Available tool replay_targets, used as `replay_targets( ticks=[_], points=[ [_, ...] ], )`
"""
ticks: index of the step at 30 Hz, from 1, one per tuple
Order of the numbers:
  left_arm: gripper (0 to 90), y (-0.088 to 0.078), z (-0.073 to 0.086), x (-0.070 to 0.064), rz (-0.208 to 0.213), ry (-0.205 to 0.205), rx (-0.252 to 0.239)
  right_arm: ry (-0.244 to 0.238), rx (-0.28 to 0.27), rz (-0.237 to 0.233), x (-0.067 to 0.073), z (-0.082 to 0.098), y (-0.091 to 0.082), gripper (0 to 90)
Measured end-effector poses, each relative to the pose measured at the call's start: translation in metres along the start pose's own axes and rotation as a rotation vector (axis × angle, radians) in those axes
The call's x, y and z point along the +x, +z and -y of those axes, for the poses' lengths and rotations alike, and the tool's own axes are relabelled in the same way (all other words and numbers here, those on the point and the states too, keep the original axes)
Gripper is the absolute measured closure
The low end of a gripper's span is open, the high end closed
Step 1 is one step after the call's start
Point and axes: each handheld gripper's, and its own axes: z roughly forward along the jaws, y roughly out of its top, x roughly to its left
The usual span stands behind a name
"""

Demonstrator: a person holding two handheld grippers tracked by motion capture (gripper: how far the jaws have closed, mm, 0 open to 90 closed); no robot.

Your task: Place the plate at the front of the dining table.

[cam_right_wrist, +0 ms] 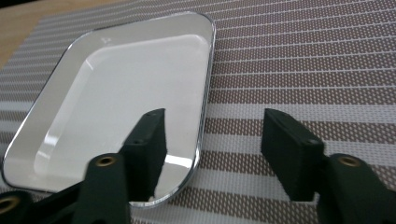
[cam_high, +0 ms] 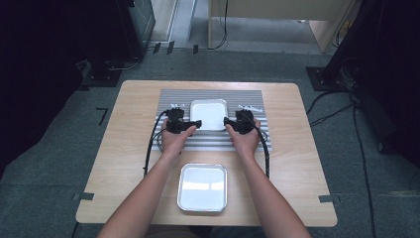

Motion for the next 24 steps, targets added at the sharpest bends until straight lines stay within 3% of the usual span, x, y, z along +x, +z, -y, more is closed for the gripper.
replay_targets(
  ticks=[3, 7, 11, 16, 24],
  points=[
    [16.3, -0.006, 0.003, 0.004, -0.037, -0.004, -0.011, -0.051, 0.003, -0.028, 0.0, 0.0, -0.01, 31.2],
    [15.6, -0.016, 0.009, 0.009, -0.018, -0.008, -0.031, -0.115, -0.011, -0.041, -0.001, 0.004, -0.022, 28.4],
    [15.6, -0.025, 0.014, 0.012, -0.011, -0.004, -0.034, -0.126, -0.007, -0.041, -0.004, 0.008, -0.032, 28.4],
    [15.5, -0.035, 0.022, 0.014, -0.024, 0.042, -0.048, -0.14, -0.012, -0.043, -0.009, 0.013, -0.043, 27.6],
    [14.4, -0.051, 0.036, 0.02, -0.019, 0.065, -0.076, -0.181, -0.033, -0.052, -0.013, 0.02, -0.061, 23.9]
  ],
)
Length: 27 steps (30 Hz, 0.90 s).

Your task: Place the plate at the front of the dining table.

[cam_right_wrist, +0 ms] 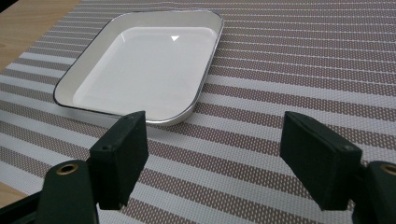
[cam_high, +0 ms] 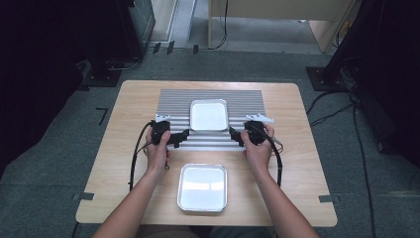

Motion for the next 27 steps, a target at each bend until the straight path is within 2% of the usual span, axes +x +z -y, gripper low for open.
replay_targets(
  ticks=[8, 14, 27],
  points=[
    [13.5, -0.017, 0.011, 0.003, 0.007, 0.027, -0.019, -0.015, -0.019, -0.01, -0.003, 0.007, -0.017, 23.6],
    [13.3, -0.03, 0.02, 0.006, 0.014, 0.031, -0.034, -0.016, -0.03, -0.012, -0.009, 0.014, -0.03, 23.7],
    [12.1, -0.06, 0.038, 0.016, 0.007, 0.05, -0.065, 0.006, -0.038, -0.003, -0.029, 0.034, -0.058, 23.8]
  ],
)
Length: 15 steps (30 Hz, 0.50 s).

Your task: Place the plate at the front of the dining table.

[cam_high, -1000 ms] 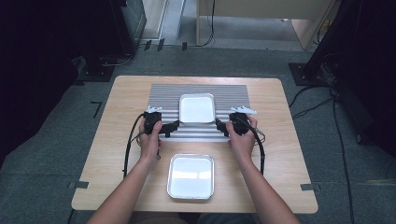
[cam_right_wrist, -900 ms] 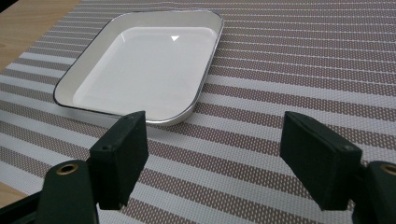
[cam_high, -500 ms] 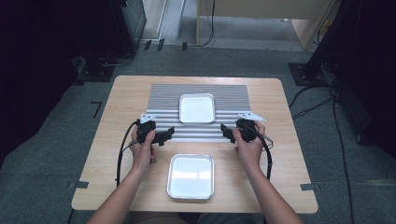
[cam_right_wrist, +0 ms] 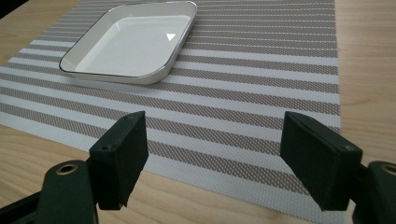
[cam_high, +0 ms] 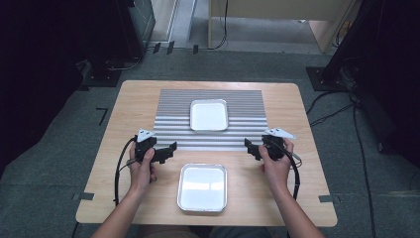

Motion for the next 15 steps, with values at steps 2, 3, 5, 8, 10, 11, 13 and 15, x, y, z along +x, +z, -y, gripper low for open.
replay_targets(
  ticks=[2, 3, 5, 8, 10, 11, 13, 15],
  points=[
    [12.1, -0.004, 0.002, 0.001, -0.003, 0.008, -0.001, 0.004, -0.003, 0.005, -0.003, 0.003, -0.005, 24.0],
    [12.0, -0.007, 0.004, 0.001, -0.002, 0.009, -0.001, 0.003, -0.005, 0.007, -0.005, 0.005, -0.006, 24.2],
    [11.8, -0.011, 0.007, 0.002, 0.001, 0.011, -0.001, 0.0, -0.003, 0.011, -0.007, 0.01, -0.012, 24.3],
    [11.7, -0.017, 0.013, 0.003, -0.001, 0.021, -0.001, -0.003, -0.003, 0.014, -0.011, 0.016, -0.019, 24.4],
    [11.7, -0.021, 0.016, 0.004, -0.008, 0.029, -0.003, -0.001, -0.005, 0.014, -0.013, 0.02, -0.023, 24.4],
    [11.6, -0.022, 0.017, 0.005, -0.011, 0.03, -0.002, 0.0, -0.006, 0.016, -0.014, 0.022, -0.026, 24.4],
    [11.7, -0.026, 0.02, 0.006, -0.013, 0.03, -0.001, 0.005, -0.008, 0.016, -0.016, 0.024, -0.029, 24.4],
    [11.6, -0.029, 0.023, 0.008, -0.014, 0.031, 0.001, 0.011, -0.011, 0.017, -0.019, 0.027, -0.033, 24.4]
  ],
)
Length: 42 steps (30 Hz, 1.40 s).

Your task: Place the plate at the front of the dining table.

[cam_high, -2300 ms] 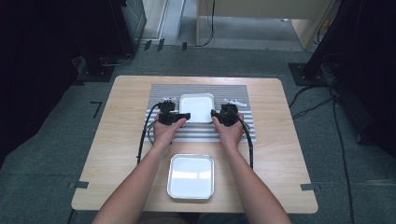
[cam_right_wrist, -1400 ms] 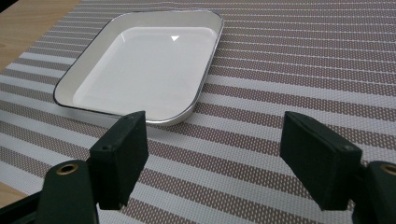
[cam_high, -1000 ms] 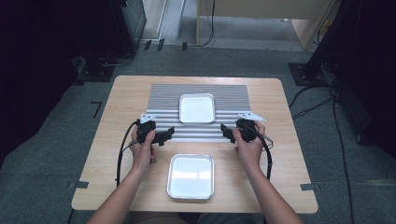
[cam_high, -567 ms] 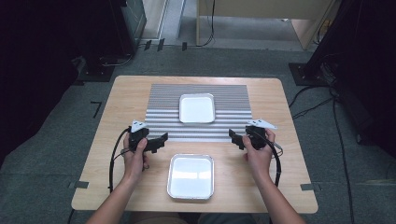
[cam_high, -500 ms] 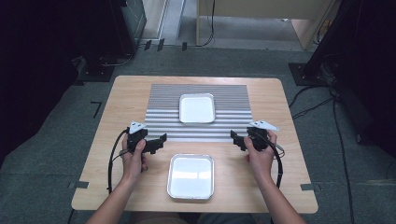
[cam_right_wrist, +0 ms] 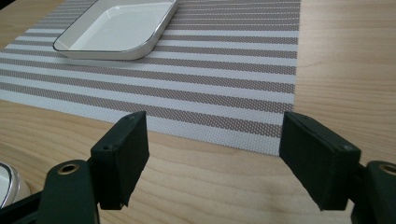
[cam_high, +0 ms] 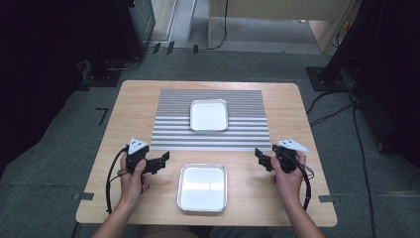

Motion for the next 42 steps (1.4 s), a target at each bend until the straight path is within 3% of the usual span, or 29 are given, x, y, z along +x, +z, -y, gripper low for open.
replay_targets(
  ticks=[9, 18, 42],
  points=[
    [11.7, -0.017, 0.02, 0.014, -0.033, -0.011, -0.001, 0.016, -0.005, 0.011, -0.014, 0.014, -0.021, 24.5],
    [11.6, -0.037, 0.037, 0.038, -0.077, -0.059, -0.006, 0.035, -0.008, 0.037, -0.029, 0.029, -0.037, 24.9],
    [11.6, -0.084, 0.078, 0.076, -0.172, -0.059, 0.036, 0.048, 0.019, 0.141, -0.069, 0.068, -0.08, 25.1]
  ],
)
